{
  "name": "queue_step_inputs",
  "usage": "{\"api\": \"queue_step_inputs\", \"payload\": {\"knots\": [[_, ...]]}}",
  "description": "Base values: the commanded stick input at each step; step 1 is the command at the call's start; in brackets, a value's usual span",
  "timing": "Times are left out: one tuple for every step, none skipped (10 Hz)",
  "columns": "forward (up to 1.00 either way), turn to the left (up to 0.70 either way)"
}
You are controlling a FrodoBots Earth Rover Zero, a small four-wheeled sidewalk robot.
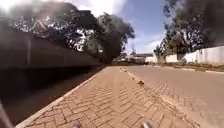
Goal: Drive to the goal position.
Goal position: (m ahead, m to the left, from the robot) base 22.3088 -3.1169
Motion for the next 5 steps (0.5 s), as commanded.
{"api": "queue_step_inputs", "payload": {"knots": [[0.7, 0.0], [0.7, 0.0], [0.7, 0.0], [0.7, 0.0], [0.7, 0.0]]}}
